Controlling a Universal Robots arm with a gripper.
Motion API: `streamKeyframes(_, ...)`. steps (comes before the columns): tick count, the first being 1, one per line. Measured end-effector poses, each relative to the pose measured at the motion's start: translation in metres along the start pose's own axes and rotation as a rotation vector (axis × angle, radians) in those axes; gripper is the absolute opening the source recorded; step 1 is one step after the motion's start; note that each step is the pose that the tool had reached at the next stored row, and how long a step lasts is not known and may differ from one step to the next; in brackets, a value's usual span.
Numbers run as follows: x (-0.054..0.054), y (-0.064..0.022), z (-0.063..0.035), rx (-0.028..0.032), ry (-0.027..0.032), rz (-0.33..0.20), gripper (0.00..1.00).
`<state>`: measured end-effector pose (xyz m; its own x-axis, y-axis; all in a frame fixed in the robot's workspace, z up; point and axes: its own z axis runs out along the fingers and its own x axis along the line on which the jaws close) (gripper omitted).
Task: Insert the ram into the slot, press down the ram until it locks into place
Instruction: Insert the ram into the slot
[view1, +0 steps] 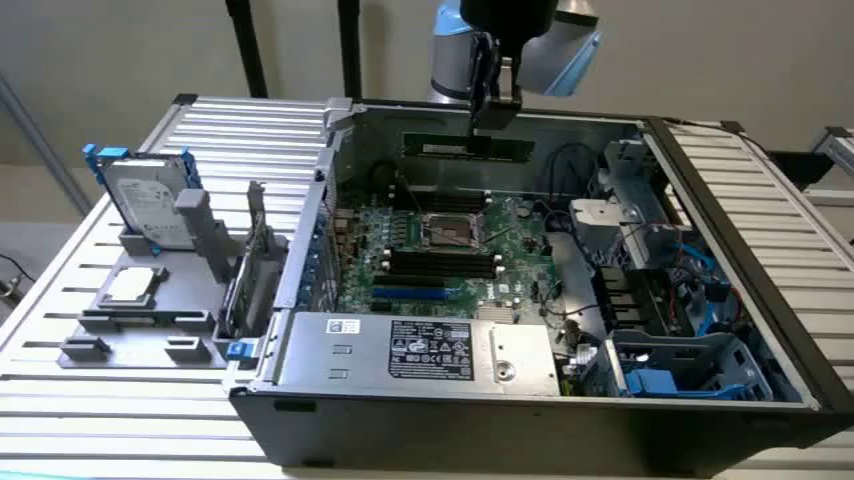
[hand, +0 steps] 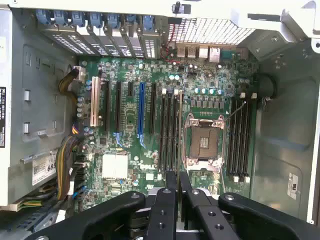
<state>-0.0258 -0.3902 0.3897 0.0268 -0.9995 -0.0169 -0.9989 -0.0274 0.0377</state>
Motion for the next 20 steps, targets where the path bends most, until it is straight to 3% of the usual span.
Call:
streamKeyframes(13,0.000,0.0000,0.0004,-0.0001,0.0003,0.000,0.13)
streamKeyframes(20,0.000,-0.0004,0.0122,0.0013,0.0002,0.000,0.13)
